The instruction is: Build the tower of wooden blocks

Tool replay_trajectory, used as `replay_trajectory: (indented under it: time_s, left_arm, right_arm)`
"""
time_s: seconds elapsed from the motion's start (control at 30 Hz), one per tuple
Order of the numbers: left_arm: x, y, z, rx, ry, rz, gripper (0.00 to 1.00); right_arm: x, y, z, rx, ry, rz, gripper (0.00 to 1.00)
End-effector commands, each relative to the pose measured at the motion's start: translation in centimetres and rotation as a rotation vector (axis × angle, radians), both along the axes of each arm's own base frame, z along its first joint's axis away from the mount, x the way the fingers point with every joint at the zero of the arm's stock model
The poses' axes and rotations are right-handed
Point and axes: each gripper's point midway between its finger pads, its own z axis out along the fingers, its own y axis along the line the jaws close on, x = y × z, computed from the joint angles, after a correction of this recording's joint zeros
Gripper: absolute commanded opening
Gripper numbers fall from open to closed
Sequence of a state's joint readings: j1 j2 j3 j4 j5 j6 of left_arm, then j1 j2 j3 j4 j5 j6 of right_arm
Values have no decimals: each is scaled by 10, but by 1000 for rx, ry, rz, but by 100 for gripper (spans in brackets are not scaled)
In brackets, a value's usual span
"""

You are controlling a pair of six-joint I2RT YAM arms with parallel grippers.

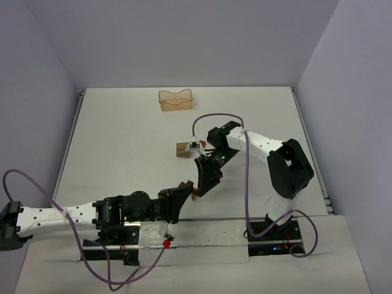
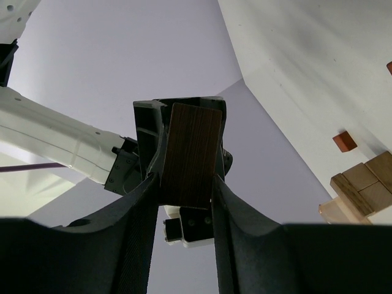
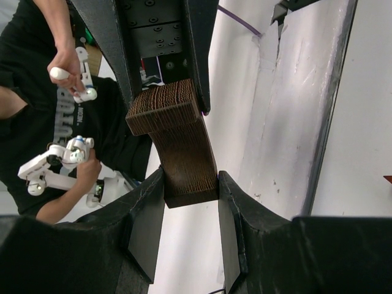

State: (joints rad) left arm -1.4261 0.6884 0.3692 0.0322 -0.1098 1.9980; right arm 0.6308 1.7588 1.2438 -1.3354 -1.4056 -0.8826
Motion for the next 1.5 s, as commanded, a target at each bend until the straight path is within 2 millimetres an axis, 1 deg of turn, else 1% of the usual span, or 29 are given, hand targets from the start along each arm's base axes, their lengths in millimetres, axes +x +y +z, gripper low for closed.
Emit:
replay_trajectory:
  time_s: [0.0, 0.03, 0.1, 0.13, 0.17, 0.2, 0.23, 0.3, 0.4, 0.43, 0.47, 0.5, 0.57, 0.6, 0.67, 0.7, 0.77, 0.83, 0.9, 0.97, 1.07, 1.13, 1.17, 1.2, 1.23, 1.27, 1.33, 1.43, 1.47]
  left_arm:
    - [-1, -2, 12, -46, -1, -4, 41]
    - [-1, -2, 13, -47, -1, -5, 39]
    - [-2, -2, 14, -49, 0, -6, 38]
    - [-2, -1, 14, -47, 0, -9, 37]
    - [-3, -1, 15, -47, 0, -10, 37]
    - [-4, 0, 15, -40, 7, -16, 38]
    - [-5, 0, 16, -40, 18, -20, 38]
    - [-7, 2, 14, -5, 45, -28, 37]
    - [-11, 3, 19, 10, 95, -40, 32]
    - [-13, 3, 19, 10, 114, -47, 30]
    - [-15, 2, 20, 13, 126, -52, 28]
    - [-15, 2, 21, 13, 134, -53, 26]
    - [-15, 0, 25, 7, 166, -46, 23]
    - [-16, -1, 27, 7, 180, -42, 22]
    - [-17, -2, 29, 15, 220, -32, 21]
    - [-17, -3, 34, 22, 272, -13, 21]
    - [-17, -5, 37, 50, 362, 29, 22]
    - [-18, -12, 26, 140, 475, 92, 21]
    - [-21, -14, 40, 134, 595, 130, 18]
    - [-27, -27, 52, 163, 794, 210, 15]
    - [-22, -44, 69, 143, 983, 281, 12]
    - [-9, -52, 76, 126, 1134, 363, 11]
    - [-7, -54, 76, 133, 1178, 380, 11]
    - [5, -56, 80, 106, 1221, 428, 11]
    - [24, -64, 90, 61, 1325, 483, 11]
    - [37, -67, 94, 49, 1407, 527, 11]
    - [73, -67, 100, 18, 1568, 623, 10]
    - [110, -57, 98, -25, 1673, 695, 9]
    - [115, -55, 97, -38, 1675, 700, 8]
  right_arm:
    - [-7, -1, 15, -36, 70, 8, 1]
    - [-8, -1, 16, -38, 68, 9, 6]
    - [-6, 0, 17, -42, 68, 8, 30]
    - [-5, 1, 18, -43, 64, 9, 38]
    - [-5, 1, 18, -45, 58, 10, 52]
    - [-3, 1, 19, -45, 50, 9, 60]
    - [1, 2, 22, -43, 35, 4, 64]
    - [7, 2, 29, -26, 10, -11, 68]
    - [21, -2, 42, 13, -26, -63, 73]
    - [25, -3, 48, 32, -45, -77, 73]
    - [29, -4, 54, 51, -67, -90, 76]
    - [35, -7, 60, 66, -90, -112, 81]
    - [56, -14, 76, 95, -178, -164, 93]
    - [68, -19, 85, 110, -217, -202, 95]
    - [89, -30, 100, 136, -271, -275, 97]
    - [110, -43, 114, 150, -312, -348, 99]
    - [131, -60, 128, 161, -352, -431, 100]
    - [150, -80, 141, 167, -408, -515, 100]
    - [154, -87, 145, 160, -435, -538, 100]
    - [167, -100, 146, 138, -493, -591, 100]
    - [180, -113, 148, 109, -570, -660, 100]
    - [186, -118, 147, 64, -628, -717, 100]
    - [184, -119, 146, 47, -626, -739, 100]
    - [188, -121, 143, 29, -648, -761, 100]
    - [197, -125, 143, 12, -710, -788, 100]
    - [198, -126, 142, 3, -725, -804, 100]
    - [199, -127, 135, -13, -724, -819, 100]
    - [197, -128, 129, -24, -723, -823, 100]
    - [197, -129, 128, -29, -729, -827, 100]
